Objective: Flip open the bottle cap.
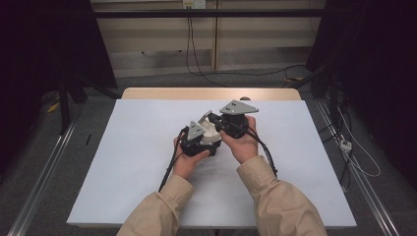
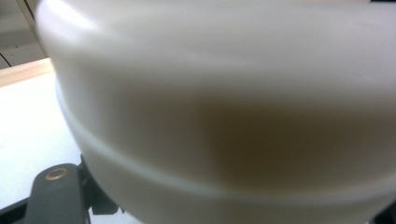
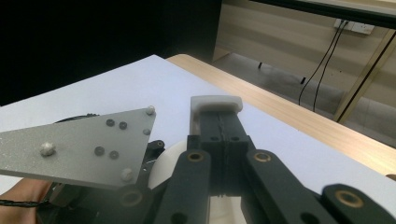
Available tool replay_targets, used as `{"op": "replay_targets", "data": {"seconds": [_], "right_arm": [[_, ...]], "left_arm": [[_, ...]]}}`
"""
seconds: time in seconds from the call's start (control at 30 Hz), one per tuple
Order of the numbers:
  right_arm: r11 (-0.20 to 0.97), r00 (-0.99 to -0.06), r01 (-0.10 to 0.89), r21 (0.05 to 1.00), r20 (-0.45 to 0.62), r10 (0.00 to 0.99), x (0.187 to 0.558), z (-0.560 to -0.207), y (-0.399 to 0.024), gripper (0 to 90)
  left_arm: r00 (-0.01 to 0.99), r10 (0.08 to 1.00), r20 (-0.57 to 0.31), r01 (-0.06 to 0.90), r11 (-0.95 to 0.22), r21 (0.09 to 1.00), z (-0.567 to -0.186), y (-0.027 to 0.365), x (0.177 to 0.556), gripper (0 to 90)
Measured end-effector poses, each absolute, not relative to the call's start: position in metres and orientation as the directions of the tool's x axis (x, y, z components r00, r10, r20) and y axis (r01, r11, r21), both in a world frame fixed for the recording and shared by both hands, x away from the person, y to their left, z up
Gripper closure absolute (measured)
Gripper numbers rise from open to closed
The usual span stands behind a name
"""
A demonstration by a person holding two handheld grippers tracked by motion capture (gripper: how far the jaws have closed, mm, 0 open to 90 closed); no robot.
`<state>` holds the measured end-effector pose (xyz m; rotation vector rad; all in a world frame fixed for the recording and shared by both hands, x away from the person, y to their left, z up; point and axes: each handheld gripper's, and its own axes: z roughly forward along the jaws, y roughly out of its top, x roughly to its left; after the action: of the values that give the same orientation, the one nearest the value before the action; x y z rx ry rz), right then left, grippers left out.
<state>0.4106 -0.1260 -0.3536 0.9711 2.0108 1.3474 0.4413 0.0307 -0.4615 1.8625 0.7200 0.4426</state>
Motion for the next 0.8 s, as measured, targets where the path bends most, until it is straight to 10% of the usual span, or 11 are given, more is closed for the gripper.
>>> {"op": "replay_targets", "data": {"seconds": [0.8], "right_arm": [[0.270,-0.617,0.249,0.930,-0.063,0.784,0.423,-0.353,-0.116,90.0]], "left_arm": [[0.747,0.664,-0.026,0.278,-0.277,0.920,-0.462,0.031,0.442,18.6]]}}
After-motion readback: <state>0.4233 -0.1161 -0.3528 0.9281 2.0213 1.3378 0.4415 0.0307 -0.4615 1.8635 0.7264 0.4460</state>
